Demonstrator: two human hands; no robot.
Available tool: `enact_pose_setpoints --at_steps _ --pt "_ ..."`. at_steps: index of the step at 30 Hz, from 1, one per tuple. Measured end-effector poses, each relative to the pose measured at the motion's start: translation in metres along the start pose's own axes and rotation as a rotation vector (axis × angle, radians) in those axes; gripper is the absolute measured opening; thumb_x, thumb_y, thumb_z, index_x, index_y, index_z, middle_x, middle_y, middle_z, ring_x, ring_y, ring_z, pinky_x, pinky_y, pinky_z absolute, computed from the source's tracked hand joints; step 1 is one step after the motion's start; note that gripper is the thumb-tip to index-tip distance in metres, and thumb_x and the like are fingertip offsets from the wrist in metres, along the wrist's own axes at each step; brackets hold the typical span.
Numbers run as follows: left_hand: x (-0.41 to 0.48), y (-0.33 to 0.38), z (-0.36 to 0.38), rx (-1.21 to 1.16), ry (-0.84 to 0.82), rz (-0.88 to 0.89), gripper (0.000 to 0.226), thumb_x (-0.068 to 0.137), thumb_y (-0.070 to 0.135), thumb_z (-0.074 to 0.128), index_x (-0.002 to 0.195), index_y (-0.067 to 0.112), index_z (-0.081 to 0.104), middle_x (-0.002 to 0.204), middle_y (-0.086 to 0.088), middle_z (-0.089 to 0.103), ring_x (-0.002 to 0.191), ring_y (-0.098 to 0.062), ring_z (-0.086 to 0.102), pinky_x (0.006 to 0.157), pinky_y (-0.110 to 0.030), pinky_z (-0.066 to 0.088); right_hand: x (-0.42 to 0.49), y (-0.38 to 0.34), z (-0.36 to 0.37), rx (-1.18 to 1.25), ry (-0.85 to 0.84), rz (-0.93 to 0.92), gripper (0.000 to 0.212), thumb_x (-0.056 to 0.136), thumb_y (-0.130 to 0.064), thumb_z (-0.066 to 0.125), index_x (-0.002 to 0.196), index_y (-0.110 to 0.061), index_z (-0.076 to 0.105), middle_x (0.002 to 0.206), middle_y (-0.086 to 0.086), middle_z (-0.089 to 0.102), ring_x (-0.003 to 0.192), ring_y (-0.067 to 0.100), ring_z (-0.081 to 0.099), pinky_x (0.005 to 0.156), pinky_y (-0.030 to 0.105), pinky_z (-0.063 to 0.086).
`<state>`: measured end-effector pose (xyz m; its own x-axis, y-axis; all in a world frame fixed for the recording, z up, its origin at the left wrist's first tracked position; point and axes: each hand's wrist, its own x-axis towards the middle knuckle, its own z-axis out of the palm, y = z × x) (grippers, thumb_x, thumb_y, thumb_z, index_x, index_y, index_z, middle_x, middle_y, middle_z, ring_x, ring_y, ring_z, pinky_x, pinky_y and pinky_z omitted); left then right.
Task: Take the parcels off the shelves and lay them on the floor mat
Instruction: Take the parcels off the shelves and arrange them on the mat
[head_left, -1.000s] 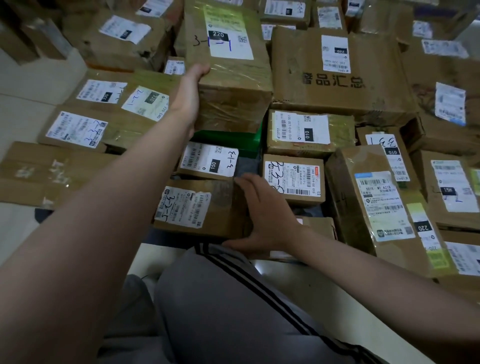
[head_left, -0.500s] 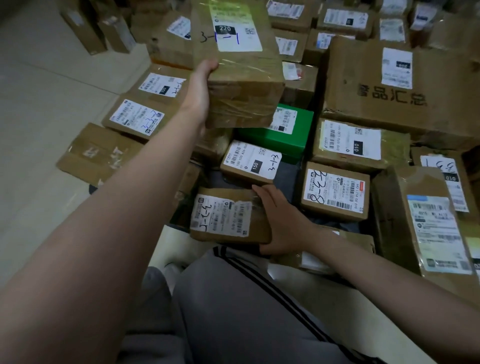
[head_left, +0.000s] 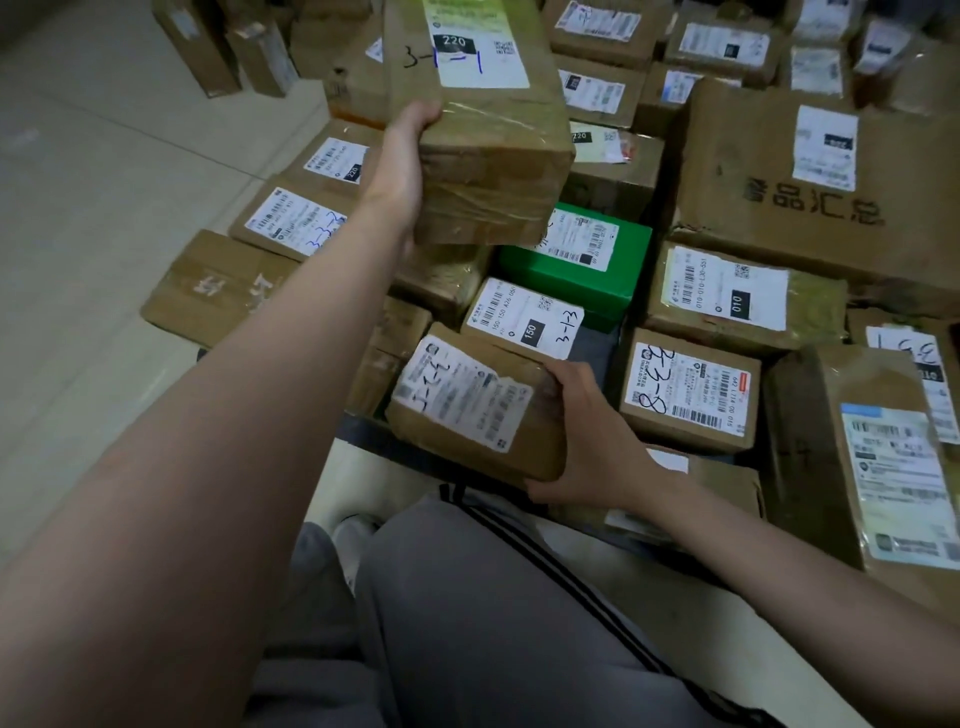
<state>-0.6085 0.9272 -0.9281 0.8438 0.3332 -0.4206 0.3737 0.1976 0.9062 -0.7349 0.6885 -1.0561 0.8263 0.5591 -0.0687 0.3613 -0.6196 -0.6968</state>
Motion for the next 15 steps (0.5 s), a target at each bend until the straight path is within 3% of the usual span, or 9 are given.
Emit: enact_pose_setpoints --at_steps 6,12,15 --pt "-0.004 0.006 0.008 0.008 -0.047 0.038 0.046 0.088 0.056 0.053 0.113 0.019 0.067 0.097 -0.007 0.076 0.089 -0.023 0.073 0.072 -0.038 0.059 0.001 0.015 -0.024 0.067 -0.127 -0.099 0.123 0.054 -0.036 0.090 0.149 -0.031 0.012 0.139 -0.009 0.023 0.125 0.008 0.040 0.099 0.031 0.050" --pt "-0.008 0.005 0.013 0.035 -0.037 0.020 0.055 0.086 0.059 0.054 0.122 0.018 0.063 0.107 -0.009 0.073 0.098 -0.026 0.070 0.087 -0.046 0.057 0.032 0.011 -0.050 -0.042 -0.353 -0.244 0.124 0.058 -0.032 0.086 0.151 -0.024 0.005 0.142 -0.007 0.020 0.123 0.012 0.041 0.101 0.031 0.046" --pt "-0.008 0.004 0.013 0.038 -0.028 0.018 0.053 0.086 0.057 0.055 0.120 0.019 0.065 0.105 -0.009 0.074 0.096 -0.026 0.070 0.087 -0.047 0.057 0.055 0.007 -0.061 -0.127 -0.423 -0.320 0.123 0.058 -0.034 0.086 0.152 -0.024 0.006 0.144 -0.006 0.021 0.124 0.015 0.042 0.103 0.031 0.045"
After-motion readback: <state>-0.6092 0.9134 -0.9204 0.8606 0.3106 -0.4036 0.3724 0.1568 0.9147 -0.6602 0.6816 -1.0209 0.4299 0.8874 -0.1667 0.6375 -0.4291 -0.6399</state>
